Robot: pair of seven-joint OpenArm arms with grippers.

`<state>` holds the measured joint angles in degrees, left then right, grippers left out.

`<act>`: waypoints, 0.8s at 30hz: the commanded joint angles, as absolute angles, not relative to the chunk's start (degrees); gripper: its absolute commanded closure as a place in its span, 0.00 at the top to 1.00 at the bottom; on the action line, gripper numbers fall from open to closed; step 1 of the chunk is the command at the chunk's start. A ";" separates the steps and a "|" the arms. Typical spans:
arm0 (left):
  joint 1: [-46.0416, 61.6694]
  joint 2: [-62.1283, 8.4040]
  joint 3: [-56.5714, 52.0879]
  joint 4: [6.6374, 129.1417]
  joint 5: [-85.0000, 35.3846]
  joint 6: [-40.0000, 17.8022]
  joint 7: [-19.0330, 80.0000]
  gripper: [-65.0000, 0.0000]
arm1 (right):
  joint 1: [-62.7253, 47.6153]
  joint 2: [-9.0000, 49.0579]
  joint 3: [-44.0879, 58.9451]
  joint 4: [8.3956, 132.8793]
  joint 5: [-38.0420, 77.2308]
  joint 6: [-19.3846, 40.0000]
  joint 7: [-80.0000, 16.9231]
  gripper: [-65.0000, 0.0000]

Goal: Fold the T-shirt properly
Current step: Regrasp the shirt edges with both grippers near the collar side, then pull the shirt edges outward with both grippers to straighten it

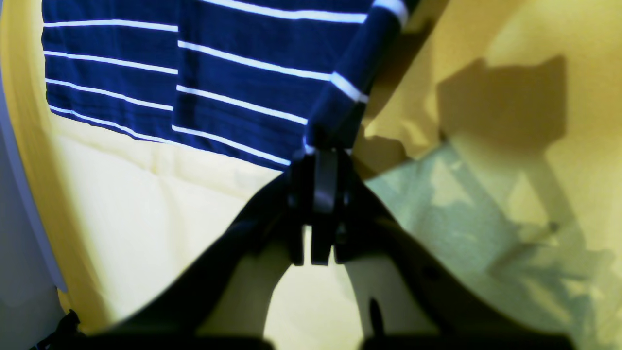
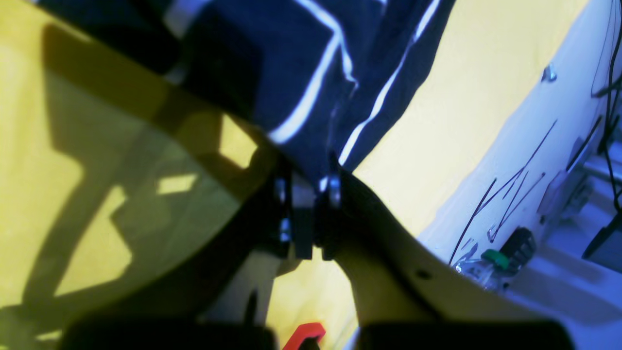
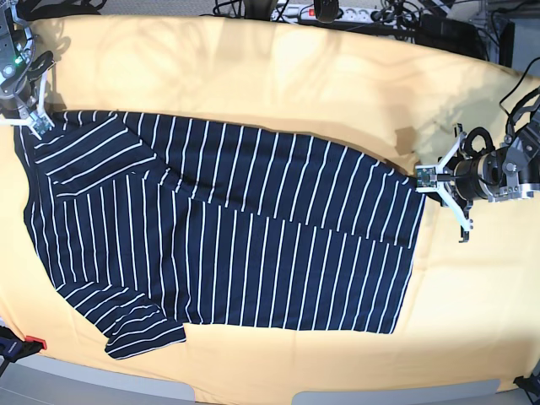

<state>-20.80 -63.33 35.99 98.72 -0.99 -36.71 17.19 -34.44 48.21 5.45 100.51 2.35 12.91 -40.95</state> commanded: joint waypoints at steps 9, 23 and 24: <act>-21.58 -68.84 35.24 101.49 -6.37 -40.00 16.95 0.00 | -34.65 52.56 6.07 101.14 1.80 17.08 -46.50 0.00; -12.43 -79.92 35.24 111.59 -9.19 -40.00 16.99 0.00 | -41.04 59.22 6.07 108.84 16.40 24.38 -60.10 0.00; -11.60 -80.64 35.24 111.94 -8.88 -40.00 16.99 0.00 | -41.60 59.24 6.07 109.25 16.60 24.56 -61.04 0.00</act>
<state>-10.94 -78.96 35.99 111.50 -8.99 -39.94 16.95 -41.67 57.93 5.37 108.79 17.19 24.27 -59.94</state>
